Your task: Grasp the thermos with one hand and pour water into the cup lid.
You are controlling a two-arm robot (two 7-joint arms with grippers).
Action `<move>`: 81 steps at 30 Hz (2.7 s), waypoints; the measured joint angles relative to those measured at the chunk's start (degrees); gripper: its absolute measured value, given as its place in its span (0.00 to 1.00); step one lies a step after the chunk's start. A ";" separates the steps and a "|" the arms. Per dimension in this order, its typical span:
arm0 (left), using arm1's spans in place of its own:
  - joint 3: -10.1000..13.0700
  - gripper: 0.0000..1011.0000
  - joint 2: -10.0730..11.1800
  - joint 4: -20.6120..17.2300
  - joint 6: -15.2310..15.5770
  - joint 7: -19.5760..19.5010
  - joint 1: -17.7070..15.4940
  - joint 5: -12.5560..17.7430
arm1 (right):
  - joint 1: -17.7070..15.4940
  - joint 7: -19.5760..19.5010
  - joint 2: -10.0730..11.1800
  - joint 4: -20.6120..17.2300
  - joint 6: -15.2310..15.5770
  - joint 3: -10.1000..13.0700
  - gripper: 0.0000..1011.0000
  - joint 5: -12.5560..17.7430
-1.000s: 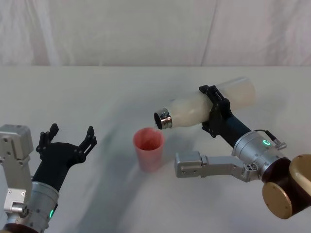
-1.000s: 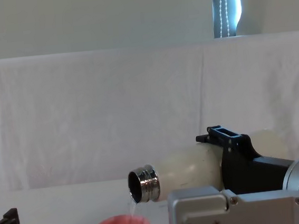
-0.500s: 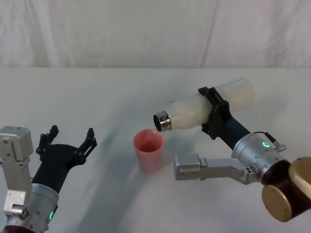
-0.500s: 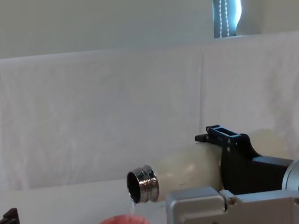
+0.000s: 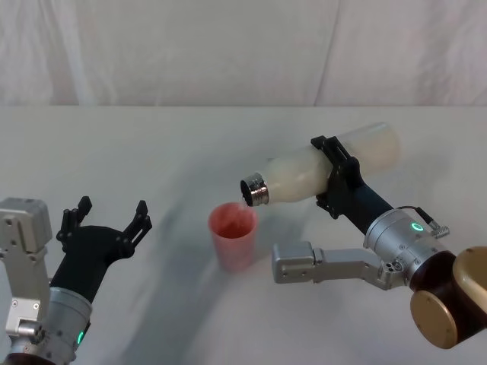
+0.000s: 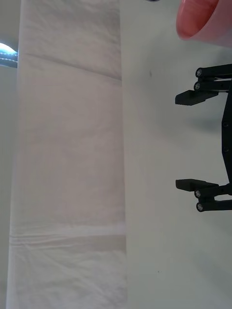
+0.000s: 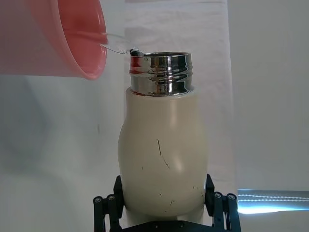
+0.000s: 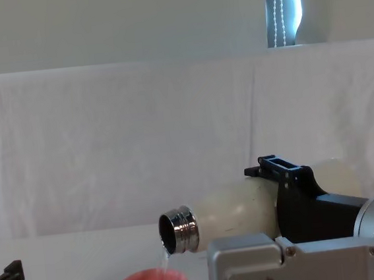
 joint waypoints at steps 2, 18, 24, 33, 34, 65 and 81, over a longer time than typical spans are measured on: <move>0.00 0.99 0.00 0.00 0.00 0.00 0.00 0.00 | -0.01 0.06 0.02 -0.05 0.00 0.01 0.95 -0.01; 0.00 0.99 0.00 0.00 0.00 0.00 0.00 0.00 | -0.04 0.79 -0.16 -0.09 -0.06 0.18 0.95 0.72; 0.00 0.99 0.00 0.00 0.00 0.00 0.00 0.00 | -0.46 1.22 -0.62 -0.36 -0.50 1.13 0.95 2.92; 0.00 0.99 0.00 0.00 0.00 0.00 0.00 0.00 | -0.85 1.32 -0.84 -0.59 -0.94 1.80 0.95 4.35; 0.00 0.99 0.00 0.00 0.00 0.00 0.00 0.00 | -0.88 1.33 -0.84 -0.62 -0.94 1.82 0.95 4.36; 0.00 0.99 0.00 0.00 0.00 0.00 0.00 0.00 | -3.81 2.10 -1.70 -3.78 -2.61 5.09 0.95 11.25; 0.00 0.99 0.00 0.00 0.00 0.00 0.00 0.00 | -5.78 3.41 -4.24 -4.77 -4.15 9.19 0.95 20.57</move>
